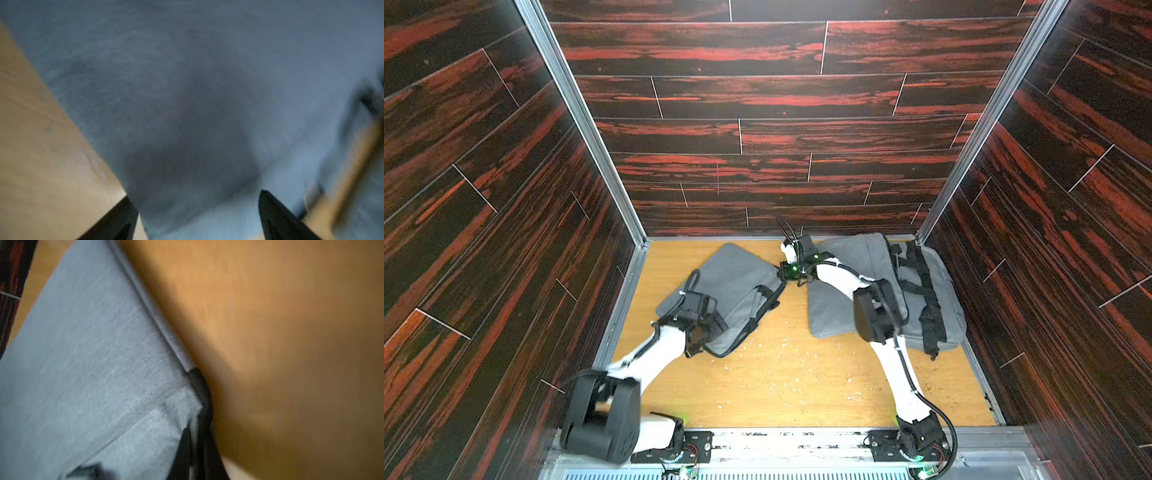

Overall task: Put the mouse into the laptop bag
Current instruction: Adjust the zippered laptop bag at the center of the board.

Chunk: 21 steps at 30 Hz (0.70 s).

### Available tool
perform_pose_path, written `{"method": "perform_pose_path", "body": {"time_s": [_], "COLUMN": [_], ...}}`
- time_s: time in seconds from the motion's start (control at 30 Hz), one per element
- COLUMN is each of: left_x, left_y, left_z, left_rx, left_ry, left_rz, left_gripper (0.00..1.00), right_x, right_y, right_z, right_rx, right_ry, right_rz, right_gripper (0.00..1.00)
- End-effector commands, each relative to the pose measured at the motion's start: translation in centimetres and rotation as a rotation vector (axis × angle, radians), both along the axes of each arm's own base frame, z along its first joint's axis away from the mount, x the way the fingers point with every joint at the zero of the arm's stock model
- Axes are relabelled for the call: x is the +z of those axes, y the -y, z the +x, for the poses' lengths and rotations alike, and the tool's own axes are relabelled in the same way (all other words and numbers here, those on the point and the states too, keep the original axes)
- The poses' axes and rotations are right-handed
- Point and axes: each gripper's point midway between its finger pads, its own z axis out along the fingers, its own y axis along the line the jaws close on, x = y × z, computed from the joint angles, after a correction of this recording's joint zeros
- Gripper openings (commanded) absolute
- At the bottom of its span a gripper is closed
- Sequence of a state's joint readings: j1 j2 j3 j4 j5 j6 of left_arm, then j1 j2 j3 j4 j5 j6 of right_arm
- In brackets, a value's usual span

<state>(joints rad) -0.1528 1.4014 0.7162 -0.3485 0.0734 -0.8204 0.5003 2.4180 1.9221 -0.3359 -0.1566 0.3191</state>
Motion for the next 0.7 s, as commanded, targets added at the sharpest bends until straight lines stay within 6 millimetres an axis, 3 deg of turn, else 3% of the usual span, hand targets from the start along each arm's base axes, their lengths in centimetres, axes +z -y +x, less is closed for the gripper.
{"method": "perform_pose_path", "body": {"time_s": [0.0,0.17,0.37,0.43,0.53,0.67], "left_x": [-1.0,-2.1,-2.6,-2.8,-2.3,2.5], "left_y": [-1.4,-2.7,-2.2,-1.8,-1.2,0.0], "left_z": [1.8,4.9,10.6,12.5,14.8,16.0], "left_rx": [0.025,0.055,-0.006,-0.043,-0.068,-0.090], "left_ry": [0.010,0.015,0.049,0.056,0.089,0.210], "left_rz": [-0.001,-0.004,-0.020,-0.039,-0.069,-0.127], "left_gripper": [0.89,0.89,0.89,0.88,0.87,0.87], "right_x": [0.9,2.1,1.2,0.8,0.8,2.3], "right_y": [1.5,2.2,1.0,0.8,0.6,1.4], "right_z": [-5.2,-11.8,-21.4,-24.3,-26.8,-27.1], "right_rx": [-0.020,-0.020,0.041,0.053,0.051,0.007], "right_ry": [-0.097,-0.123,-0.199,-0.224,-0.238,-0.209], "right_rz": [0.012,0.037,0.012,0.005,0.019,0.066], "right_gripper": [0.00,0.00,0.02,0.11,0.48,0.65]}}
